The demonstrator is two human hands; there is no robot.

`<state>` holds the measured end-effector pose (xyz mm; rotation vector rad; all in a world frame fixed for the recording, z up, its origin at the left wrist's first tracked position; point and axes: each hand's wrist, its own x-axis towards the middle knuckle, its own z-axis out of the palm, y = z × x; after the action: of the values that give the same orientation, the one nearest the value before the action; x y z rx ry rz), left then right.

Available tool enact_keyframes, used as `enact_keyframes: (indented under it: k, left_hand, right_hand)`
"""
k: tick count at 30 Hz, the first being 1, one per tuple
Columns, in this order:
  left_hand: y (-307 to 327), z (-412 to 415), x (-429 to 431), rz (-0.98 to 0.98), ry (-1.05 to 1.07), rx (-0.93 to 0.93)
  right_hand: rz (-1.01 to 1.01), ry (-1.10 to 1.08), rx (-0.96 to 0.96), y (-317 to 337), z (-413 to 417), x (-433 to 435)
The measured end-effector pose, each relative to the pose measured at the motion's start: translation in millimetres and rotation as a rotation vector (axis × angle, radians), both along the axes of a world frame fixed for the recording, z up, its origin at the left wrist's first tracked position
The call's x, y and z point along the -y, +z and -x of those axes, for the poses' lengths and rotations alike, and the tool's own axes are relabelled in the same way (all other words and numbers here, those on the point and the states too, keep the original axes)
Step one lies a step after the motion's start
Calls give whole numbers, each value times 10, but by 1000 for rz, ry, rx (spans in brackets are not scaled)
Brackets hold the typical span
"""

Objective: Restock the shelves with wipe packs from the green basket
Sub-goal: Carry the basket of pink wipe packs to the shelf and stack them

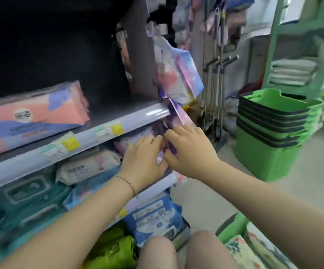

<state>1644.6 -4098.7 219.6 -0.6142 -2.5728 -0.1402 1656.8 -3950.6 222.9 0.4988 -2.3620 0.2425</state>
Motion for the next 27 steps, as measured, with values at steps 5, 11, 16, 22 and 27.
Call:
enact_keyframes:
  k: [5, 11, 16, 22, 27]
  left_hand:
    - [-557, -3, -737, -47, -168, 221]
    - [-1361, -108, -1436, -32, -293, 510]
    - [-1912, -291, -1913, 42, -388, 683]
    - [-2445, -570, -2324, 131, -437, 838]
    - [-2693, -728, -2469, 217, -481, 936]
  right_hand:
    - [68, -196, 212, -674, -125, -698]
    - [269, -425, 461, -1579, -533, -1476]
    - [457, -655, 619, -2230, -994, -1909]
    - [562, -1051, 718, -2726, -1525, -2128]
    - [639, -1302, 1026, -3050, -1882, -2221]
